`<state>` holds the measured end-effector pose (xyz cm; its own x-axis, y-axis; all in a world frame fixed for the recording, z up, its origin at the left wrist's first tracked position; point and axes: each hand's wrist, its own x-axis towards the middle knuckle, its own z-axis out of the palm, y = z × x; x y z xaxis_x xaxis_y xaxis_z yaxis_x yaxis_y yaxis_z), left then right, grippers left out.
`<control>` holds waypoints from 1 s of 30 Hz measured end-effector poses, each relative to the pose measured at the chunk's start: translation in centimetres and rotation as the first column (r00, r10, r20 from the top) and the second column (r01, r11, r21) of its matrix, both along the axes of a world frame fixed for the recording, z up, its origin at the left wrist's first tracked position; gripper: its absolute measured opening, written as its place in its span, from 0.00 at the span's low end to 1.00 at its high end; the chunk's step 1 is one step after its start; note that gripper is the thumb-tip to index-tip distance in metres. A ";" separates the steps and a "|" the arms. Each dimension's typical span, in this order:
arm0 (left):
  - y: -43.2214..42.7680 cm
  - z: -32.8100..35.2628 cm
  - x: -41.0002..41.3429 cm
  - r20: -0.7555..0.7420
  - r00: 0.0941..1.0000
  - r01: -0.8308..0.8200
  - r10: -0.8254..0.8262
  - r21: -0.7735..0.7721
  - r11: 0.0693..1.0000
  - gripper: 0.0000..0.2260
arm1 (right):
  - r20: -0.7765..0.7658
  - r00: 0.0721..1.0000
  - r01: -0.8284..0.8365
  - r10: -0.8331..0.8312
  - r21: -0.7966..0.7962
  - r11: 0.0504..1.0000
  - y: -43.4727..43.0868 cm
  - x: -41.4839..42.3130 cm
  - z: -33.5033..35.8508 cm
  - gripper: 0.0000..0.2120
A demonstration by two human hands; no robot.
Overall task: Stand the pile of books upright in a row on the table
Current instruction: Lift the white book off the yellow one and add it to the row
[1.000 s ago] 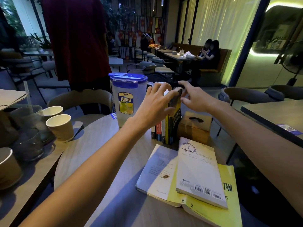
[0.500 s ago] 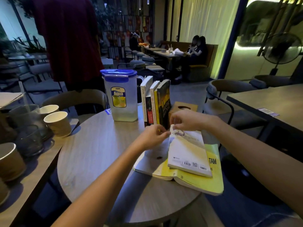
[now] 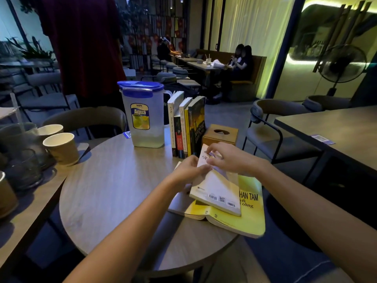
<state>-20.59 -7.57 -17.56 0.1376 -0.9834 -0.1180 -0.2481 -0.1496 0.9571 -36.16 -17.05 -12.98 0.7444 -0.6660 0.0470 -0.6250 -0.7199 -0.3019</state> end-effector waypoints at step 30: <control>6.2 4.9 5.8 -0.124 0.990 0.023 -0.072 -0.360 0.933 0.25 | 0.399 0.894 -0.302 0.202 0.207 0.931 1.2 5.5 8.9 0.10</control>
<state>-14.77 -1.41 -12.69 0.0968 -0.9690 0.2273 -0.1131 0.2162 0.9698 -30.71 -15.83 -4.12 0.8516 -0.4839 0.2016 -0.2419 -0.7039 -0.6678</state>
